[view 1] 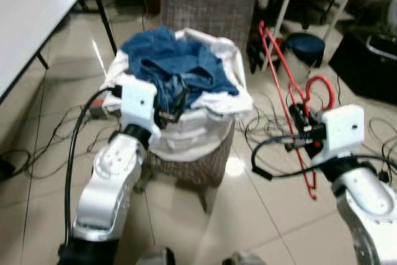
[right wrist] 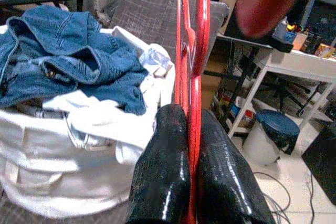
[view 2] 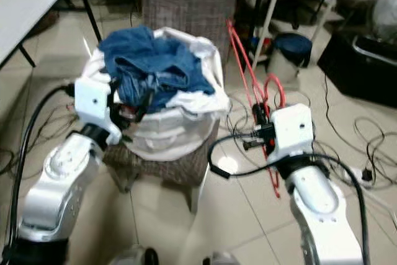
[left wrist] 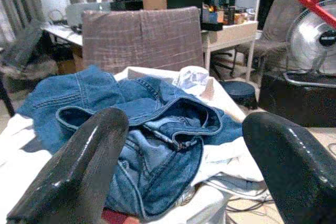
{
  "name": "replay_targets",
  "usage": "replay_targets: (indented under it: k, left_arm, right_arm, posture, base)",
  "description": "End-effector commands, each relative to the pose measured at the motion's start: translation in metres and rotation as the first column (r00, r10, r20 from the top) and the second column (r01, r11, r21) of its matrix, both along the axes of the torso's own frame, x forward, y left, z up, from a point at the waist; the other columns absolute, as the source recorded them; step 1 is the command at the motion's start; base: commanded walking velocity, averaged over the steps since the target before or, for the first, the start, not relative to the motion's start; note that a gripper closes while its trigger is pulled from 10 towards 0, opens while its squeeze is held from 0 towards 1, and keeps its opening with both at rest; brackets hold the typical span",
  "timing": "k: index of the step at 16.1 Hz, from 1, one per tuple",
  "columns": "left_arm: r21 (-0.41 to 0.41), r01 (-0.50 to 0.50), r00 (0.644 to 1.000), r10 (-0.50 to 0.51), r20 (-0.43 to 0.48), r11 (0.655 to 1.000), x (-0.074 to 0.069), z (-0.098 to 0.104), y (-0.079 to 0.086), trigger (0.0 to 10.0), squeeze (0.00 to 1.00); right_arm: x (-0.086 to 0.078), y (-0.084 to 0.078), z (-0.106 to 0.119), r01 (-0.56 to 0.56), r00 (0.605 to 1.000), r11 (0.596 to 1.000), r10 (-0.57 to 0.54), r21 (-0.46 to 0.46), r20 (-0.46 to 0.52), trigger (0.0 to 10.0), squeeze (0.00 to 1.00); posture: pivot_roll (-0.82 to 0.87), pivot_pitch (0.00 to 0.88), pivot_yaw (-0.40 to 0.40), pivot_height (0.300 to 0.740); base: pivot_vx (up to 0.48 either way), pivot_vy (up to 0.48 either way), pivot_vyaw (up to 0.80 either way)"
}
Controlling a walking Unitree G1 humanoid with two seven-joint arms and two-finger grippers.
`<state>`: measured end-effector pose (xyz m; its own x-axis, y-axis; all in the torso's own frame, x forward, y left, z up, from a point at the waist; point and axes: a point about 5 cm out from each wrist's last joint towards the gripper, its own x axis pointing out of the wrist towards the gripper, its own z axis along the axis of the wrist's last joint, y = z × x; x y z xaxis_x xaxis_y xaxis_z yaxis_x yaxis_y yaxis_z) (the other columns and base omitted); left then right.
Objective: Hang hanger
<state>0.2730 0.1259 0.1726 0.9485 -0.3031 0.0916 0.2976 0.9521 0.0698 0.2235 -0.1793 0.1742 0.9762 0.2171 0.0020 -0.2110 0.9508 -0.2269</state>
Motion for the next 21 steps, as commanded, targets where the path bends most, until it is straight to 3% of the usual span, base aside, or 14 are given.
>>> replay_targets:
  k: [1,5,10,12,14,17,19,21]
  left_arm:
    - [0.022,-0.029,1.0,0.029,-0.001,0.999,-0.002,-0.002,0.006,10.0,0.0]
    - [0.005,-0.047,0.998,0.047,0.031,0.999,-0.001,0.002,0.005,10.0,0.0]
    - [0.027,-0.08,0.997,0.08,0.018,0.996,-0.002,0.001,0.009,10.0,0.0]
    - [0.022,-0.087,0.996,0.086,0.014,0.996,-0.002,0.001,0.01,10.0,0.0]
    - [0.016,-0.089,0.996,0.089,0.011,0.996,-0.002,0.002,0.01,10.0,0.0]
    - [0.014,-0.102,0.995,0.102,0.004,0.995,-0.005,0.001,0.011,10.0,0.0]
    - [-0.006,-0.131,0.991,0.131,-0.008,0.991,-0.006,0.0,0.015,10.0,0.0]
    - [0.057,-0.173,0.983,0.176,-0.05,0.983,-0.003,-0.005,0.02,10.0,0.0]
  right_arm:
    - [-0.001,-0.001,-0.003,-0.008,1.0,1.0,0.008,0.01,-0.024,10.0,0.0]
    - [0.001,-0.003,-0.005,-0.003,0.999,1.0,0.003,0.008,-0.037,10.0,0.0]
    - [0.001,0.001,-0.007,-0.044,0.998,0.998,0.042,-0.035,-0.043,10.0,0.0]
    - [0.0,0.004,-0.007,-0.088,0.996,0.991,0.083,-0.098,-0.044,10.0,0.0]
    - [0.001,0.005,-0.008,-0.105,0.994,0.989,0.1,-0.106,-0.047,10.0,0.0]
    - [-0.001,0.007,-0.009,-0.131,0.99,0.99,0.128,-0.049,-0.064,10.0,0.0]
    - [0.0,0.007,-0.008,-0.141,0.989,0.988,0.138,-0.066,-0.05,10.0,0.0]
    - [-0.001,0.011,-0.006,-0.189,0.981,0.98,0.186,-0.059,-0.052,10.0,0.0]
  posture:
    - [-0.14,0.087,0.002,0.74]
    - [-0.14,0.083,-0.001,0.74]
    - [-0.13,0.069,0.004,0.74]
    - [-0.13,0.067,0.003,0.74]
    - [-0.13,0.07,0.001,0.74]
    - [-0.13,0.071,-0.003,0.74]
    - [-0.13,0.07,-0.005,0.74]
    - [-0.13,0.072,-0.003,0.74]
  base:
    - [0.0,0.0,0.0]
    - [0.263,0.0,-0.66]
    - [0.395,0.0,0.0]
    - [0.398,0.0,0.0]
    - [0.396,0.0,0.8]
    - [0.361,0.0,0.22]
    - [0.0,0.0,0.0]
    - [0.0,0.0,0.0]
